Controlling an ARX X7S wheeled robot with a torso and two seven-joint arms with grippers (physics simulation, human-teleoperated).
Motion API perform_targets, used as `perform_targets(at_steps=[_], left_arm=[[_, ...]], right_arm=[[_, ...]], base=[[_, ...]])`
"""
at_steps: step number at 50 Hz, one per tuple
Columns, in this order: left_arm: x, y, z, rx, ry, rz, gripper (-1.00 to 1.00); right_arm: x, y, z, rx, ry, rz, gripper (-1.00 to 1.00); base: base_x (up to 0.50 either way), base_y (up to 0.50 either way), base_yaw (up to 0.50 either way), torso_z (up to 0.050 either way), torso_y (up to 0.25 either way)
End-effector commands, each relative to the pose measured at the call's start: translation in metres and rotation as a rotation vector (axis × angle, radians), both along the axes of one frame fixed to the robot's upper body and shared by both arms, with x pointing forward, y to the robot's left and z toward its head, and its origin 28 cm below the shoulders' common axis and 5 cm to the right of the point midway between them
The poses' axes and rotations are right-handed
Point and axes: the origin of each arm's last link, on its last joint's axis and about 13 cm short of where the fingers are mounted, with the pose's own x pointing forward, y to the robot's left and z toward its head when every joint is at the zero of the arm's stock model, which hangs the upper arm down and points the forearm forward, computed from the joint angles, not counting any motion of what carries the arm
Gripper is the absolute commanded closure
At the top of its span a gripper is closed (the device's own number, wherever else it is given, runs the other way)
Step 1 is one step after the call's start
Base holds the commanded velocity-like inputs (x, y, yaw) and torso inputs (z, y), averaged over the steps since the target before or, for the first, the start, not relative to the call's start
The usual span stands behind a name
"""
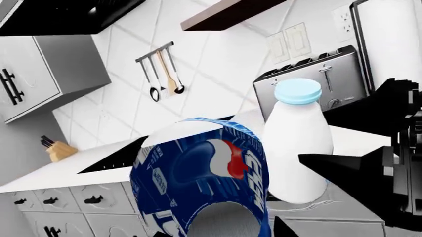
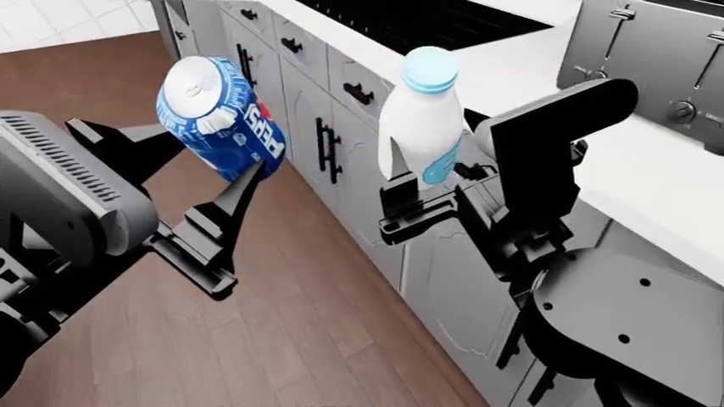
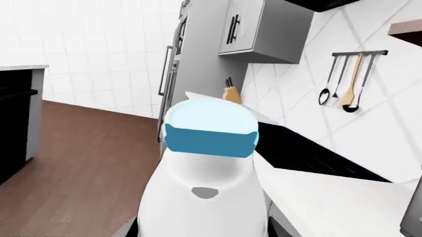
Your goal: Move the drinks to the dining counter.
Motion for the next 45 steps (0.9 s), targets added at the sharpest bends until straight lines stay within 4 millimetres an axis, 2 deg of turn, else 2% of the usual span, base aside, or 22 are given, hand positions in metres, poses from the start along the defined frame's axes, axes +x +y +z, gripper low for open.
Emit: perform_targets(at_steps=[1, 45], left_arm=[[0.0014, -0.0001, 0.0022, -0.010, -0.011, 0.009, 1.00], [0.0004, -0.0001, 0.0017, -0.003, -0.008, 0.009, 1.00]], right_arm=[[0.0019, -0.0008, 0.0028, -0.014, -0.020, -0.006, 1.00], [0.0010, -0.0017, 0.0009, -0.011, -0.018, -0.004, 1.00]], base=[[0.00, 0.00, 0.50, 0.000, 0.000], [0.00, 0.00, 0.50, 0.000, 0.000]])
